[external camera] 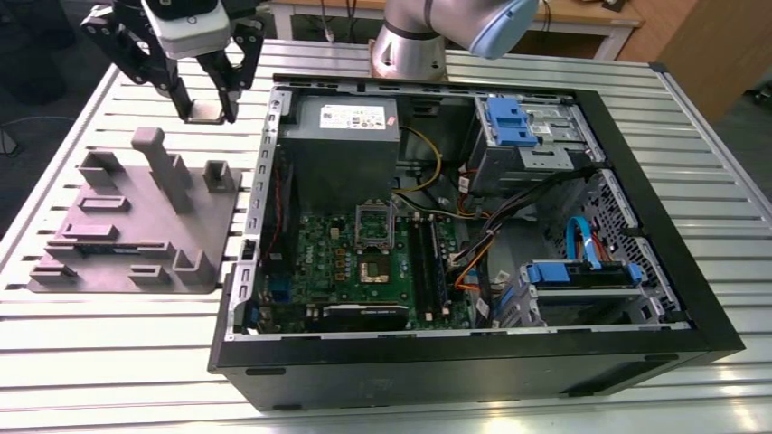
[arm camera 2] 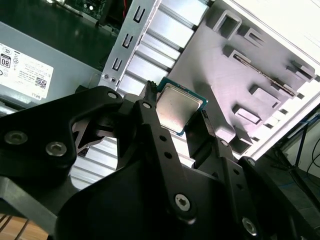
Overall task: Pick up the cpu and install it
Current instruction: 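Pick up the cpu and move it towards the insertion slot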
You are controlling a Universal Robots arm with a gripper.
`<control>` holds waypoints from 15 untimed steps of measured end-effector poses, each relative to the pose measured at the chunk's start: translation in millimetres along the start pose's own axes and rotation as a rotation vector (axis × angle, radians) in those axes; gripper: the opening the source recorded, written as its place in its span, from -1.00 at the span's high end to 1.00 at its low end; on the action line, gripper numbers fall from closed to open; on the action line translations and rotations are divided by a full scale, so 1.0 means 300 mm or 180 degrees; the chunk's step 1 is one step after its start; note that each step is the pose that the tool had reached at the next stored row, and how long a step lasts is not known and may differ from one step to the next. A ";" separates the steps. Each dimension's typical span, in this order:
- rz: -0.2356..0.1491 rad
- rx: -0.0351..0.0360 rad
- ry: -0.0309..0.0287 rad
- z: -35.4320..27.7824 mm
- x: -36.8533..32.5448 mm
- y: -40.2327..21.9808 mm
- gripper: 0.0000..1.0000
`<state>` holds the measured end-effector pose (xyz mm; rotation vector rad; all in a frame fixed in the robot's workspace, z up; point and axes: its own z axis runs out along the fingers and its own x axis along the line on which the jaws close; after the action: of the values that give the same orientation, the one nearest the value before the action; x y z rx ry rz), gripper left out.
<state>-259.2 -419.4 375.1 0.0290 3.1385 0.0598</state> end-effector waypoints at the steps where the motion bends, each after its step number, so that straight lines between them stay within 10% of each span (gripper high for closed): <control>1: 0.0000 0.0000 0.0000 0.000 -0.005 0.000 0.05; 15: 0.0001 0.0000 0.0000 0.003 -0.191 0.003 0.05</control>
<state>-201.9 -419.4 374.3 0.0294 3.1385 0.0600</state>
